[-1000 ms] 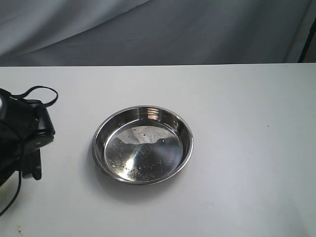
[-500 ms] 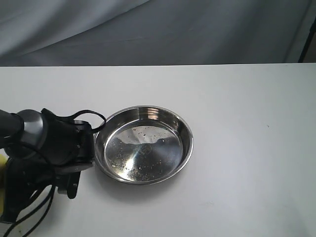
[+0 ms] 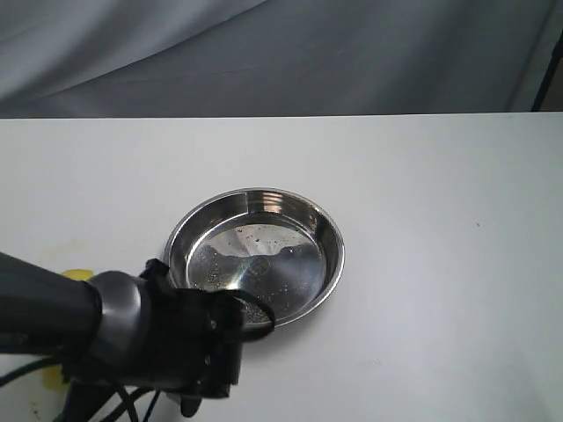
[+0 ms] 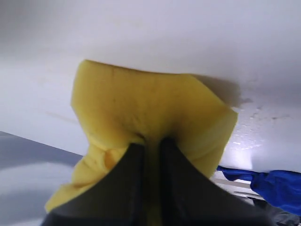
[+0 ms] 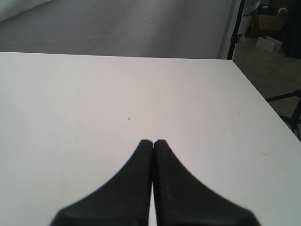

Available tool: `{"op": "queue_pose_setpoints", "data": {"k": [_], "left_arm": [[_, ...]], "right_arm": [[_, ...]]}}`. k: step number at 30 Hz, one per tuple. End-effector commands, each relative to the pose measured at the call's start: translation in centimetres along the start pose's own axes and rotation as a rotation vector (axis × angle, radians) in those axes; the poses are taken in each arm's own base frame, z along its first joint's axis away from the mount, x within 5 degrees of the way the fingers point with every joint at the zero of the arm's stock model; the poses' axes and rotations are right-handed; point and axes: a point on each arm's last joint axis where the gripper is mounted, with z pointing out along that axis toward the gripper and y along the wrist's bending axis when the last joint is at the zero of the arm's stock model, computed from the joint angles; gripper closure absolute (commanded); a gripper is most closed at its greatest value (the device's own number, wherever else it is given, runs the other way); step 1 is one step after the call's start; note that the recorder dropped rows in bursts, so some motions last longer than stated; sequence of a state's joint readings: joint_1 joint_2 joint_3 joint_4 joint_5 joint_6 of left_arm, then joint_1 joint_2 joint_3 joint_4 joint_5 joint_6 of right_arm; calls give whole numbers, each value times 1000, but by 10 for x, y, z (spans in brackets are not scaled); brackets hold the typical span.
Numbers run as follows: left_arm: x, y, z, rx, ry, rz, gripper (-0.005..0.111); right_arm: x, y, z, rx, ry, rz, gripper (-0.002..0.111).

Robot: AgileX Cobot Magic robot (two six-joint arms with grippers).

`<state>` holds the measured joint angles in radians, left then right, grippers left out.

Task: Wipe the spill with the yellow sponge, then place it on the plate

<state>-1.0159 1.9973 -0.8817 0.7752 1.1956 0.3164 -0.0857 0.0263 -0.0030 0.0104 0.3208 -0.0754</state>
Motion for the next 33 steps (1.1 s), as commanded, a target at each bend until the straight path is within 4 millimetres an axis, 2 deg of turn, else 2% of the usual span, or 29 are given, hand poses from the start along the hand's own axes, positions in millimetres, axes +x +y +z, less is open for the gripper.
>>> {"op": "queue_pose_setpoints", "data": {"k": [1, 7, 10, 12, 17, 20, 28, 33], "left_arm": [[-27, -8, -26, -64, -171, 19, 107], [-47, -1, -76, -171, -292, 12, 107], [-44, -4, -73, -120, -267, 20, 107], [-36, -7, -58, -67, -187, 21, 107], [-13, -10, 7, 92, -19, 21, 107], [10, -1, 47, 149, 63, -43, 107], [66, 19, 123, 237, 188, -239, 107], [97, 26, 156, 191, 258, -287, 107]], "right_arm": [[1, 0, 0, 8, -4, -8, 108], [1, 0, 0, 8, -4, -8, 108], [1, 0, 0, 8, -4, -8, 108], [1, 0, 0, 8, -4, -8, 108], [1, 0, 0, 8, -4, -8, 108], [1, 0, 0, 8, -4, -8, 108], [1, 0, 0, 8, -4, -8, 108], [1, 0, 0, 8, -4, -8, 108]]}}
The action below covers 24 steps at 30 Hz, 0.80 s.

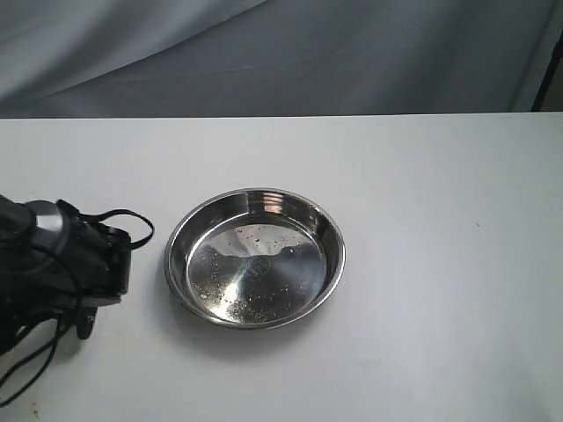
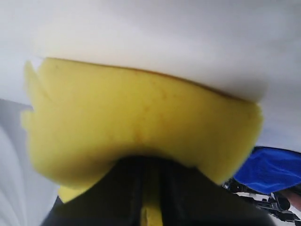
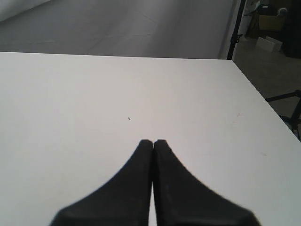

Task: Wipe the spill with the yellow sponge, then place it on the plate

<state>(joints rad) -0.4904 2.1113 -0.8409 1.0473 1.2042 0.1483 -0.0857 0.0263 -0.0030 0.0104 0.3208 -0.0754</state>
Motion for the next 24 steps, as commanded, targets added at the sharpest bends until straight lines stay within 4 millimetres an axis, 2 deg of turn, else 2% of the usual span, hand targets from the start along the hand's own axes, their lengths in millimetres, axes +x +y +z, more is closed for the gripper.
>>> {"op": "queue_pose_setpoints", "data": {"k": [1, 5, 8, 13, 17, 24], "left_arm": [[13, 16, 29, -55, 20, -31, 107], [14, 23, 38, -97, -18, -17, 107], [6, 33, 33, -109, -124, -69, 107], [-7, 54, 12, -107, -266, -165, 107], [-23, 64, -7, -122, -358, -144, 107], [-67, 59, -54, -231, -466, -14, 107]], "right_arm": [[1, 0, 0, 8, -4, -8, 108], [1, 0, 0, 8, -4, -8, 108], [1, 0, 0, 8, -4, -8, 108], [1, 0, 0, 8, -4, -8, 108], [1, 0, 0, 8, -4, -8, 108], [1, 0, 0, 8, -4, -8, 108]]}}
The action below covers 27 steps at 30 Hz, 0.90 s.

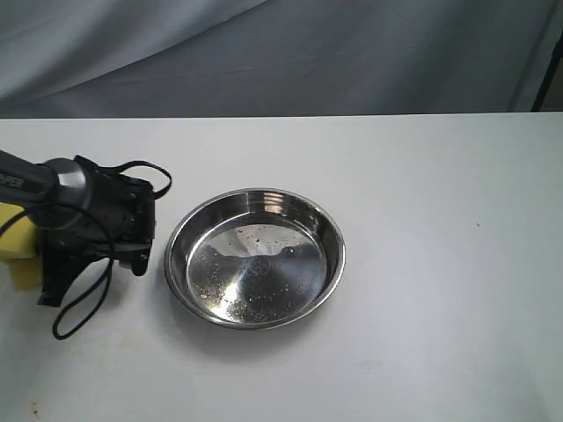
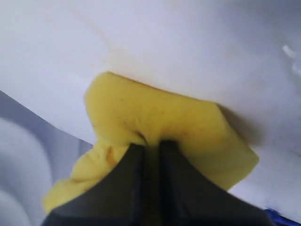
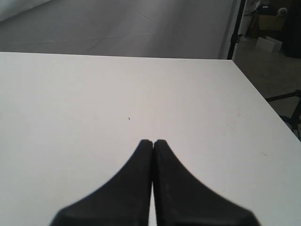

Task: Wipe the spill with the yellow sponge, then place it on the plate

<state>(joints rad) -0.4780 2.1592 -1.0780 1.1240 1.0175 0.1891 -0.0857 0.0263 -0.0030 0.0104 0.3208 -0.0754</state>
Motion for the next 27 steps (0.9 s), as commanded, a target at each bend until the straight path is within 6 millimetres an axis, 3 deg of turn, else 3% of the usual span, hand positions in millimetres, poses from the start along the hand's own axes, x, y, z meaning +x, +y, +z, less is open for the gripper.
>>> {"op": "queue_pose_setpoints", "data": {"k": [1, 8, 20, 24, 27], "left_arm": [[-54, -8, -27, -53, -240, 70, 107], [-71, -21, -58, -104, -225, 134, 107], [-51, -60, -57, 208, 4, 124, 107], [-52, -79, -63, 206, 40, 187, 107], [-58, -91, -79, 168, 22, 231, 107]], "right_arm": [[1, 0, 0, 8, -4, -8, 108], [1, 0, 0, 8, -4, -8, 108], [1, 0, 0, 8, -4, -8, 108], [1, 0, 0, 8, -4, -8, 108], [1, 0, 0, 8, -4, -8, 108]]}}
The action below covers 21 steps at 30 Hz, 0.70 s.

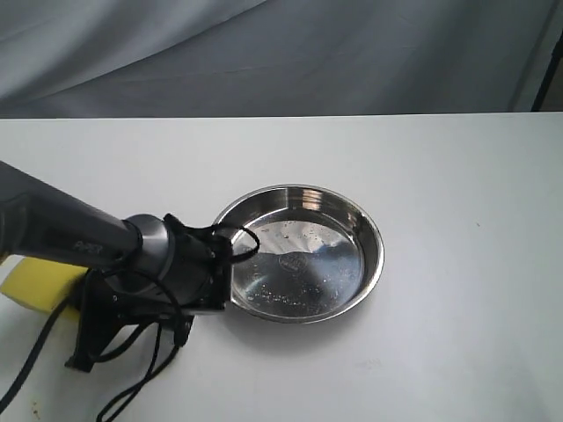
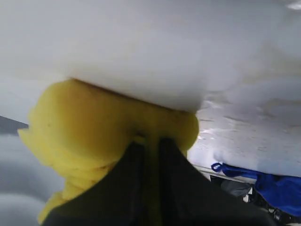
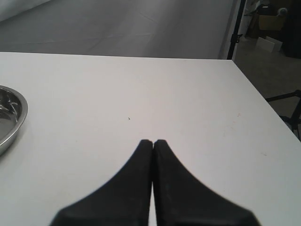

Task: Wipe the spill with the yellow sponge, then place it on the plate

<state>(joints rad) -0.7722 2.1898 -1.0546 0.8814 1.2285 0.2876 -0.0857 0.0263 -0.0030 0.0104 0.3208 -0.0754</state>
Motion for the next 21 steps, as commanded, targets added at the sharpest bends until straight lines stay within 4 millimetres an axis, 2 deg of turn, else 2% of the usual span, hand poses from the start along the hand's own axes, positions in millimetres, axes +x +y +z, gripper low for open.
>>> {"op": "queue_pose_setpoints", "data": {"k": [1, 8, 12, 16, 21], "left_arm": [[-21, -31, -18, 76, -93, 31, 107], [-38, -56, -77, -97, -266, 138, 107], [-47, -69, -101, -175, -359, 175, 107], [-50, -81, -108, -164, -358, 190, 107], [-38, -88, -99, -94, -220, 189, 107]], "right_arm": [[1, 0, 0, 8, -4, -8, 108], [1, 0, 0, 8, -4, -8, 108], [1, 0, 0, 8, -4, -8, 108], [1, 0, 0, 8, -4, -8, 108], [1, 0, 0, 8, -4, -8, 108]]}}
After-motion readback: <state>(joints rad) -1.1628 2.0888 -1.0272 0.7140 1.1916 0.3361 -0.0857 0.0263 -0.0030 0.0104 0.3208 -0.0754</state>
